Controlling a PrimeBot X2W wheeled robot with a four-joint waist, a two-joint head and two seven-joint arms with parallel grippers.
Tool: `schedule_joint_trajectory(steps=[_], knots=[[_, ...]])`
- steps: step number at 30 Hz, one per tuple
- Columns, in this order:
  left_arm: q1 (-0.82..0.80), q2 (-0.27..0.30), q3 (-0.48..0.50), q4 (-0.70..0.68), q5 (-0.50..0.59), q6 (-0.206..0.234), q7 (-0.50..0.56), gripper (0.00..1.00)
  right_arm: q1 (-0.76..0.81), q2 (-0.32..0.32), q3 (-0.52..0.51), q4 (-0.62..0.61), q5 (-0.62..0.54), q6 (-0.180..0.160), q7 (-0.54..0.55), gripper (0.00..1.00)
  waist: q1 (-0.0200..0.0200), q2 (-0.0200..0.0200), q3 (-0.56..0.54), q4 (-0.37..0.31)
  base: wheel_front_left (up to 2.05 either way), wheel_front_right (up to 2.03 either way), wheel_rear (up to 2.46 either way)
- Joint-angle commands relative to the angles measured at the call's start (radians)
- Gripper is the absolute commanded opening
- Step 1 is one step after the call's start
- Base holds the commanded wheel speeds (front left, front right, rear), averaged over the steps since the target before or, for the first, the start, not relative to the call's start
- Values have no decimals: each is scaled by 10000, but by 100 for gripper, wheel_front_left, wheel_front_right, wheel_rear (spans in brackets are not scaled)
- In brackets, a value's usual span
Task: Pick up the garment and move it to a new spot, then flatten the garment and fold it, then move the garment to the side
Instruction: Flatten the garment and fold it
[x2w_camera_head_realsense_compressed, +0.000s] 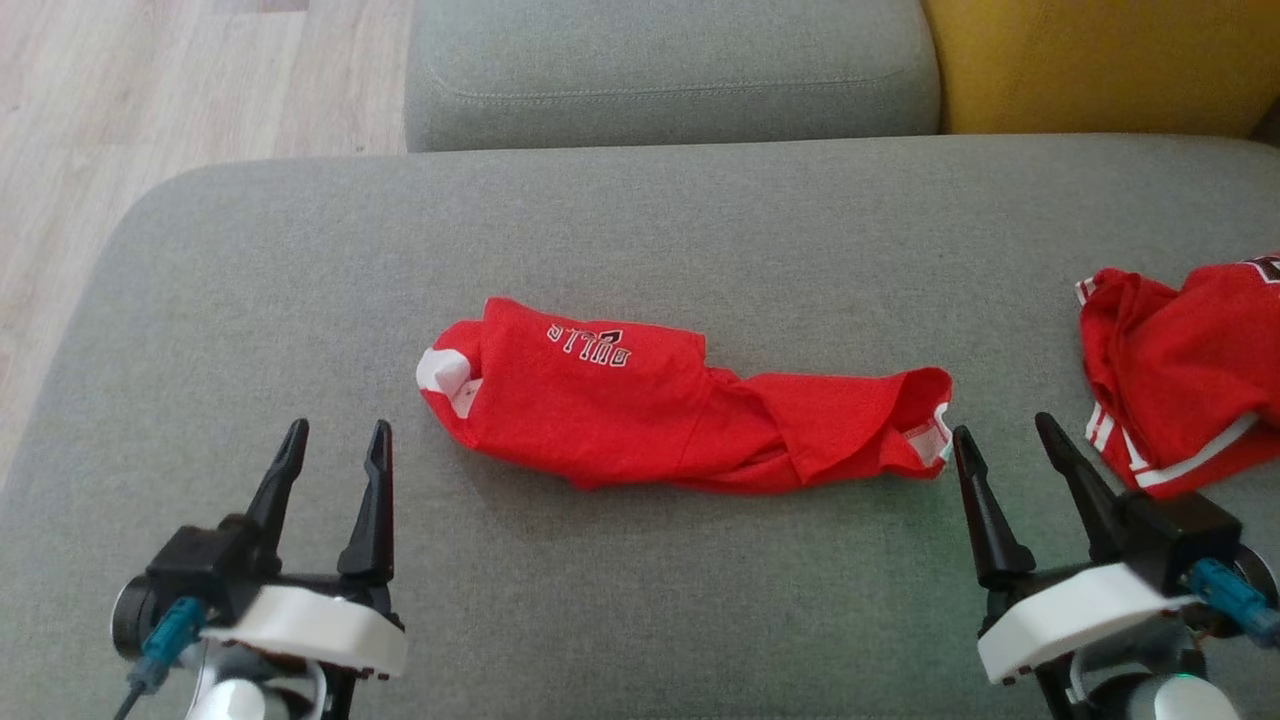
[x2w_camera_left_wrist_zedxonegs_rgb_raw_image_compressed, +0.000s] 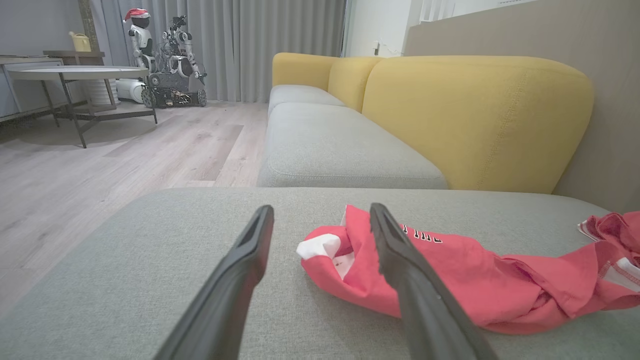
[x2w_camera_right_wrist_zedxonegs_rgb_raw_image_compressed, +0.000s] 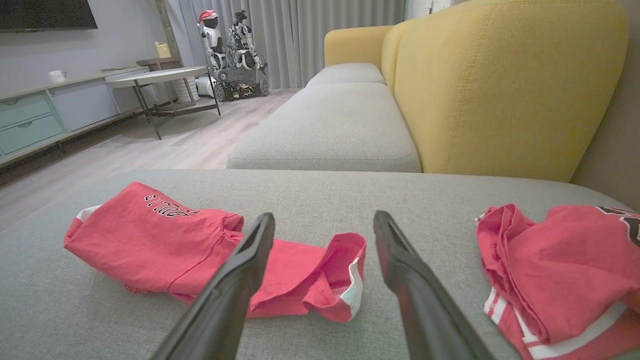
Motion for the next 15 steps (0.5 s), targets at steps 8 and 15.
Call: schedule_joint_trajectory(steps=[8, 15], knots=[[-847, 93, -88, -175, -65, -278, 339, 100, -492, -35, 234, -425, 155, -7, 8, 100, 0, 0, 311, 0, 0, 0, 0], [-1736, -319, -620, 858, -123, -613, 529, 100, -830, -18, 450, -359, 255, -7, -3, 100, 0, 0, 832, -217, 0, 0, 0]])
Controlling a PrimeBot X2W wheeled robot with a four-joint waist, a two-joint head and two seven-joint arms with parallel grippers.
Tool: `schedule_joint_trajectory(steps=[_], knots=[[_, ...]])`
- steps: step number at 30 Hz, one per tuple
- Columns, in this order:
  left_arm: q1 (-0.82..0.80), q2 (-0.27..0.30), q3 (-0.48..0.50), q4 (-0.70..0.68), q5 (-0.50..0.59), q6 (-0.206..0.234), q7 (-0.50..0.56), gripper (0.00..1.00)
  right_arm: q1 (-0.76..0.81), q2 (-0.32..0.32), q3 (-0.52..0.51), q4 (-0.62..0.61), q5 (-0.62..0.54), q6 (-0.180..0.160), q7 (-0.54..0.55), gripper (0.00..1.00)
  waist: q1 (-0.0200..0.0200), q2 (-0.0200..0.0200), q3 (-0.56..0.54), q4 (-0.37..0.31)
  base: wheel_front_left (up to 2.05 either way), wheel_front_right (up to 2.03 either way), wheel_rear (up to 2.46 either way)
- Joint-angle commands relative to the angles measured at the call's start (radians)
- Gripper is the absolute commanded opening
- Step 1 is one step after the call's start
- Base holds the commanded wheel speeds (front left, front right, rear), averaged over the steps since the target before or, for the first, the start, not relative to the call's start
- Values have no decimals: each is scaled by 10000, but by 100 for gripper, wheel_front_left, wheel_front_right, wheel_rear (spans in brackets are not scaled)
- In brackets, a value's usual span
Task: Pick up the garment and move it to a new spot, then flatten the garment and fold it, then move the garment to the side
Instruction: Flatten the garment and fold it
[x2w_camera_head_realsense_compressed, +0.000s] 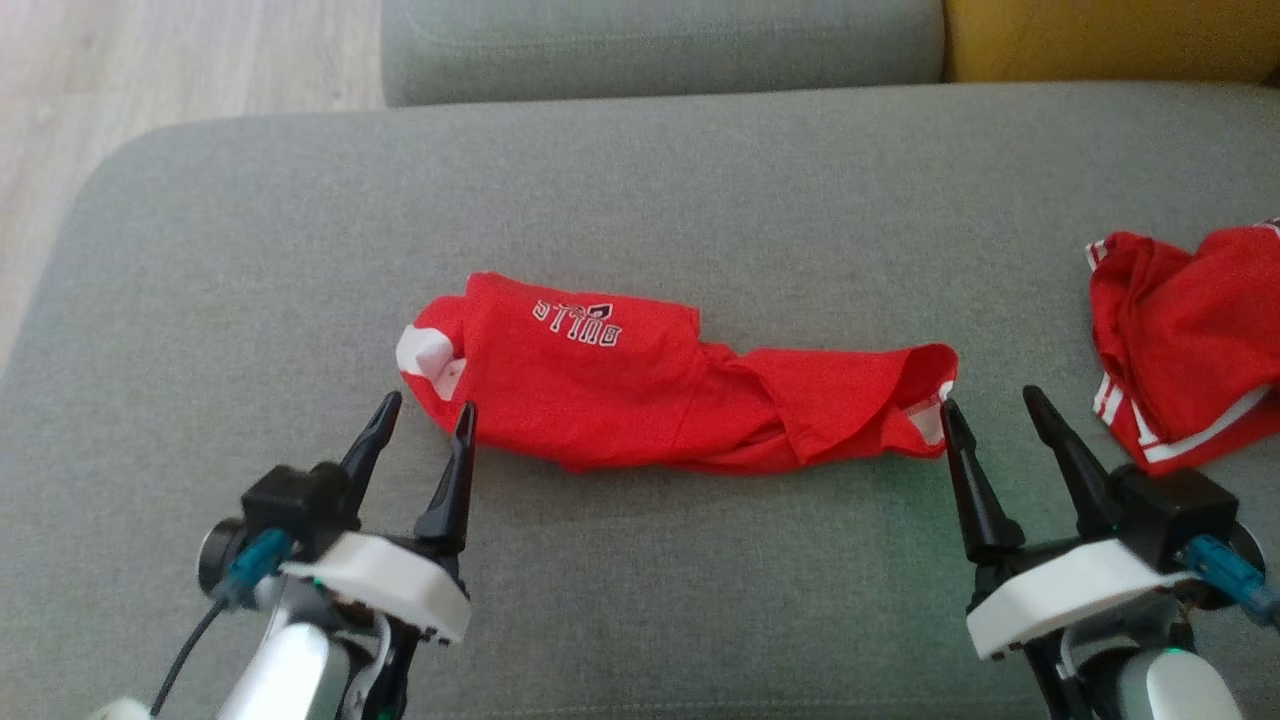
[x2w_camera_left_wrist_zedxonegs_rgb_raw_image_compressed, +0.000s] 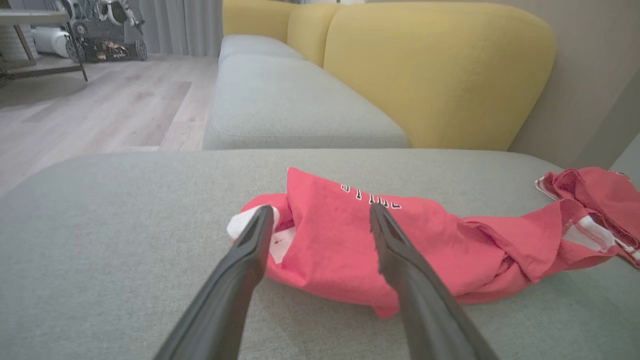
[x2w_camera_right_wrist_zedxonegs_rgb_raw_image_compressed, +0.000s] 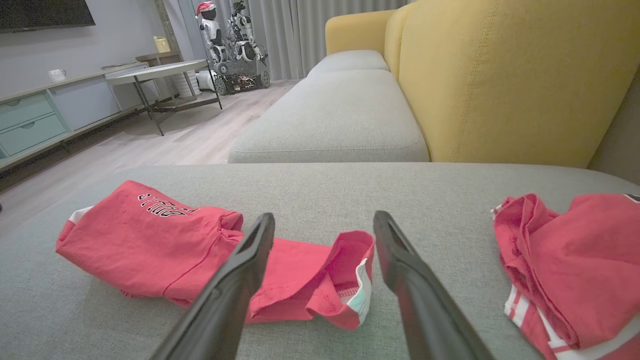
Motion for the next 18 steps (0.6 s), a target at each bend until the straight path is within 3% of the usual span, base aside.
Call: schedule_joint_trajectory(steps=[1, 10, 11, 12, 13, 18], knots=[[-659, 27, 331, -28, -80, -75, -21, 100, -490, -52, 276, -360, 93, -7, -20, 100, 0, 0, 211, -92, 0, 0, 0], [-1626, -481, 368, 2131, -640, -268, 244, 100, -892, -39, 367, -156, 244, -7, -144, 100, 0, 0, 789, -421, 0, 0, 0], [-1665, -516, 366, 2263, -721, -327, 277, 75, -901, -37, 351, -137, 255, -7, -154, 100, 0, 0, 817, -434, 0, 0, 0], [-1704, -561, 387, 2357, -825, -393, 269, 15, -911, -36, 341, -122, 261, -7, -166, 100, 0, 0, 843, -440, 0, 0, 0], [-1741, -576, 387, 2444, -871, -430, 273, 0, -920, -35, 329, -101, 273, -7, -182, 100, 0, 0, 854, -440, 0, 0, 0], [-1838, -518, 324, 2505, -795, -475, 10, 0, -958, -32, 280, 5, 400, -7, -242, 100, 0, 0, 805, -404, 0, 0, 0]])
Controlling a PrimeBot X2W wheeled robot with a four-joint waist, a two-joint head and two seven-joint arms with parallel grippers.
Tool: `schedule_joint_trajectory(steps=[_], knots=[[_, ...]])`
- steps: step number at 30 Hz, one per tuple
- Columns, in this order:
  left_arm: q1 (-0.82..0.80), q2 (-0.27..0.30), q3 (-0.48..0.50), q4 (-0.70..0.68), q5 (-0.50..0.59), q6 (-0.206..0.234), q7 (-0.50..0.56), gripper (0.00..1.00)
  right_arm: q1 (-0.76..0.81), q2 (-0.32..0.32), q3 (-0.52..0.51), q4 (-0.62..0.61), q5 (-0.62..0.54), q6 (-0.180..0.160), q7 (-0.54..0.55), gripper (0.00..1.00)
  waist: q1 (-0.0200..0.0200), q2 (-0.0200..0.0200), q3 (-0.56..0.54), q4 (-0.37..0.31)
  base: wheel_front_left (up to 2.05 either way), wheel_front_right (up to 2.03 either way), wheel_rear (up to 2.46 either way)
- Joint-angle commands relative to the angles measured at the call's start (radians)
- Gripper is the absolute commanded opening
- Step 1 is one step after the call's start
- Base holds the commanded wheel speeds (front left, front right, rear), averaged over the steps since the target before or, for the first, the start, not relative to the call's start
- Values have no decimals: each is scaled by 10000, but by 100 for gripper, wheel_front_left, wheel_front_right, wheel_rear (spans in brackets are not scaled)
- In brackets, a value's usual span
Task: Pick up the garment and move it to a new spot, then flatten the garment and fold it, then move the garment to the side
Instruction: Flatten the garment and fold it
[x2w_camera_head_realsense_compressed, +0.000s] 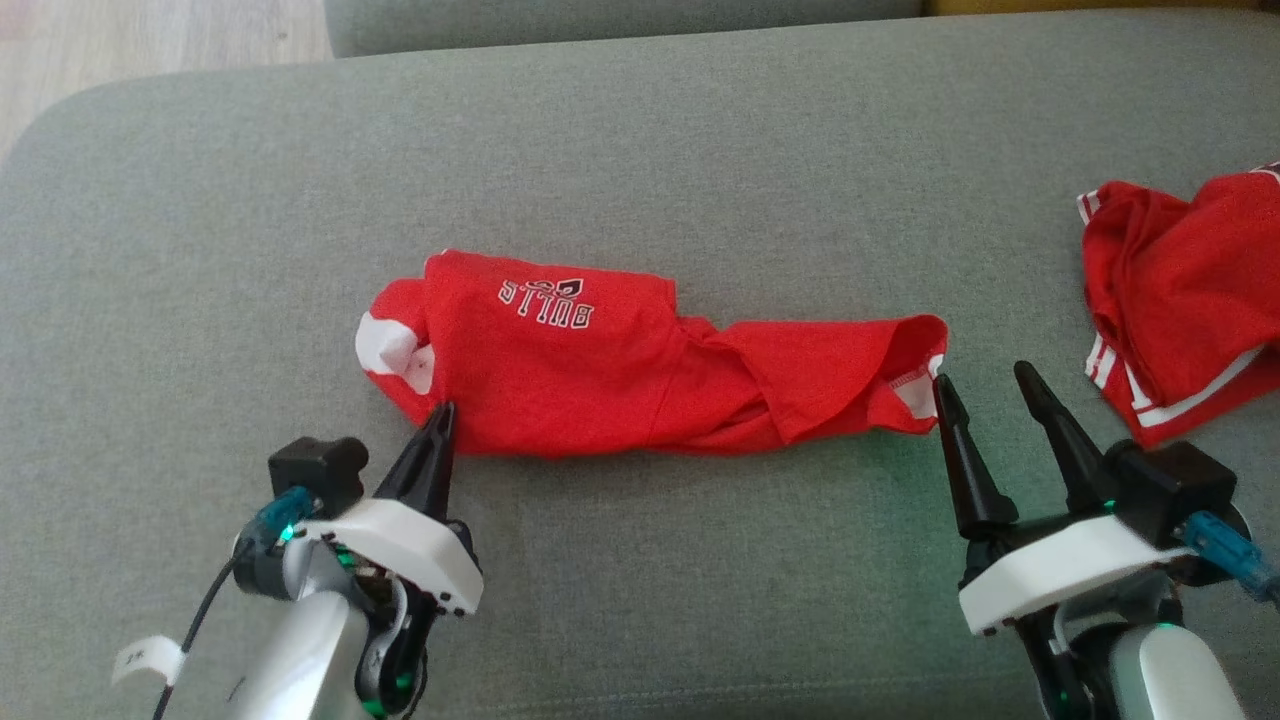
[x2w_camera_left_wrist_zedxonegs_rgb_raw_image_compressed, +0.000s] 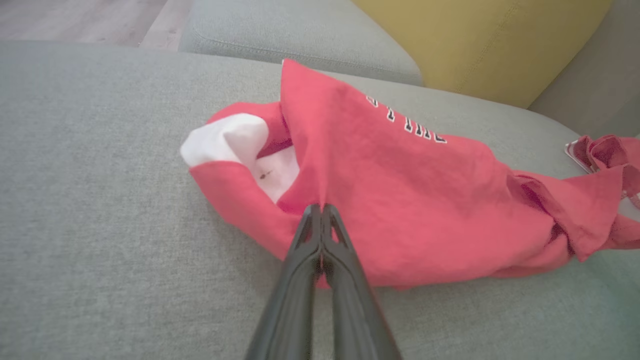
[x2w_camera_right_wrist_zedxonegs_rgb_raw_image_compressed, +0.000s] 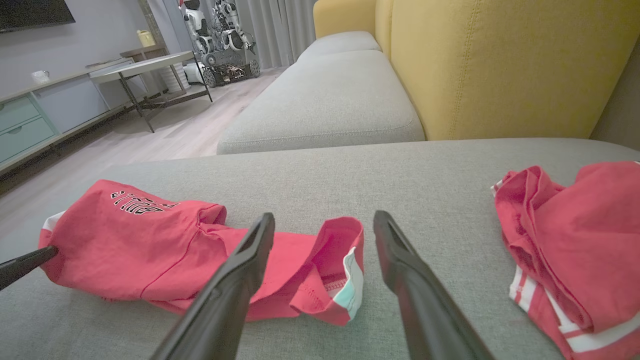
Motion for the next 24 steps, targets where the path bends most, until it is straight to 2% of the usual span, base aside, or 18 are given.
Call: schedule_joint_trajectory(steps=[1, 6, 11, 17, 21, 24], knots=[[-538, 224, 364, -424, 110, -27, -236, 0, -444, -34, 165, -257, 174, -7, -131, 100, 0, 0, -66, 38, 0, 0, 0], [-274, 420, 317, -1278, 315, 104, -418, 0, -425, -33, 101, -185, 215, -7, -139, 100, 0, 0, -261, 161, 0, 0, 0], [401, 811, 223, -3485, 600, 403, -179, 0, -269, -33, -98, -145, 352, -7, -211, 100, 0, 0, -536, 424, 0, 0, 0], [628, 1330, 154, -6160, 865, 623, 719, 0, -205, -32, -184, -140, 506, -7, -264, 100, 0, 0, -614, 571, 0, 0, 0], [24, 1611, 237, -6711, 878, 501, 1281, 0, -395, -32, -27, -182, 588, -7, -292, 100, 0, 0, -301, 322, 0, 0, 0], [-791, 1772, 423, -6228, 801, 314, 1497, 0, -615, -32, 46, -210, 601, -7, -300, 100, 0, 0, 115, -42, 0, 0, 0]])
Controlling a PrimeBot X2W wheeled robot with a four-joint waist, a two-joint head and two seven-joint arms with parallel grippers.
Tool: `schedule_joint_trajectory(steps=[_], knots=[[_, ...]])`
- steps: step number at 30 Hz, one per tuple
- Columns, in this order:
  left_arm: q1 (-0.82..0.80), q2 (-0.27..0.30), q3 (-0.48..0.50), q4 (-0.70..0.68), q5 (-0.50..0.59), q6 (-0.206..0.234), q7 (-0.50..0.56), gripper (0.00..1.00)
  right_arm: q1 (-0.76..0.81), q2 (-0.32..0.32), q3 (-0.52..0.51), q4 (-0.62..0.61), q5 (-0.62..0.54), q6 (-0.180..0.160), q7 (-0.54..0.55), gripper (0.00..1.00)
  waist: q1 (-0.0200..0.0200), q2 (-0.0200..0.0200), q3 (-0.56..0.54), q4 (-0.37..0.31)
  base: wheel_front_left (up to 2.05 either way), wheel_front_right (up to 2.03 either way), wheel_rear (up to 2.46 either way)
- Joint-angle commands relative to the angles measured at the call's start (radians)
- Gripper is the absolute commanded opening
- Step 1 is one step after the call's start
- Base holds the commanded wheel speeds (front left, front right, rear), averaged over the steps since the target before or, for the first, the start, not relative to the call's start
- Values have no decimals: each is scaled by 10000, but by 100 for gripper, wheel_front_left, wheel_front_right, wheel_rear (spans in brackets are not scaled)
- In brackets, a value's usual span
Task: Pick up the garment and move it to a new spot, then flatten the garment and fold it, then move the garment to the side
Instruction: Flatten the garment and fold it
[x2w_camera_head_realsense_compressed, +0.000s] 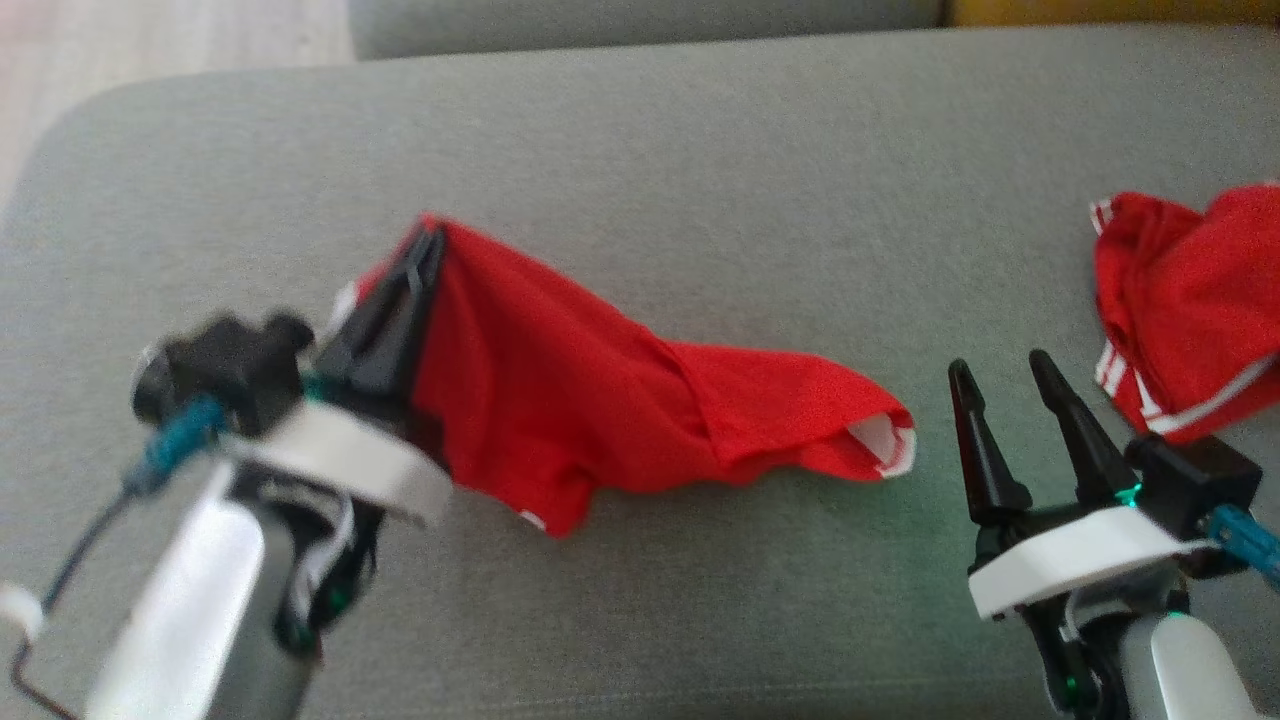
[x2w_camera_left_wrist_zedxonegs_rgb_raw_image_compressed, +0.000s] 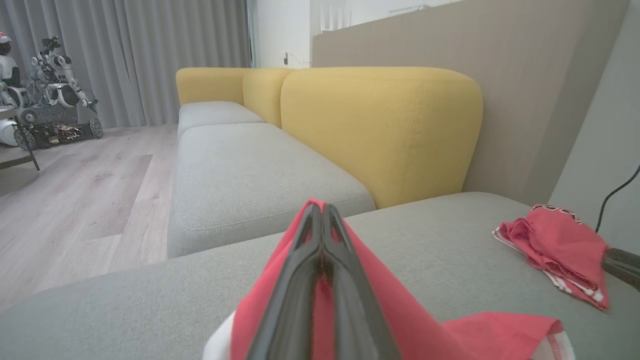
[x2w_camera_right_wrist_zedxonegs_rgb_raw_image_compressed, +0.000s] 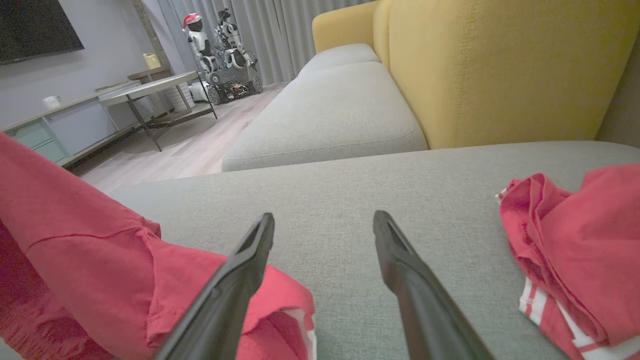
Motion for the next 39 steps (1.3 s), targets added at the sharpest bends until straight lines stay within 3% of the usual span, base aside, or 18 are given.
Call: schedule_joint_trajectory(steps=[1, 9, 15, 16, 17, 18, 22, 27, 39], knots=[[-1016, 272, 530, -18, -18, -78, 38, 0, -546, -40, 260, -391, 43, -7, -110, 100, 0, 0, 409, -409, 0, 0, 0], [-3780, 517, 1003, 3593, -372, -726, 165, 0, -1150, -40, 668, -226, 273, -7, -366, 100, 0, 0, 1473, -1588, 0, 0, 0], [-5253, 467, 1084, 6568, -672, -1079, -37, 0, -1443, -40, 887, 94, 544, -7, -694, 100, 0, 0, 1925, -2077, 0, 0, 0], [-5437, 442, 1066, 6988, -718, -1129, -64, 7, -1482, -40, 911, 142, 565, -7, -746, 100, 0, 0, 1972, -2105, 0, 0, 0], [-5606, 401, 1060, 7369, -789, -1180, -125, 47, -1518, -40, 928, 194, 583, -7, -795, 100, 0, 0, 2005, -2122, 0, 0, 0], [-5759, 359, 1063, 7697, -845, -1219, -246, 100, -1554, -40, 943, 250, 599, -7, -836, 100, 0, 0, 2027, -2131, 0, 0, 0], [-5980, 193, 1019, 8485, -899, -1301, -1047, 100, -1692, -39, 979, 426, 601, -7, -951, 100, 0, 0, 1973, -2067, 0, 0, 0], [-5450, 23, 1142, 8427, -793, -987, -2200, 100, -1705, -39, 917, 521, 464, -7, -950, 100, 0, 0, 1623, -1765, 0, 0, 0], [-1340, -134, 2059, 3723, 28, 566, -2538, 100, -1417, -39, 594, 294, 18, -7, -524, 100, 0, 0, 773, -792, 0, 0, 0]])
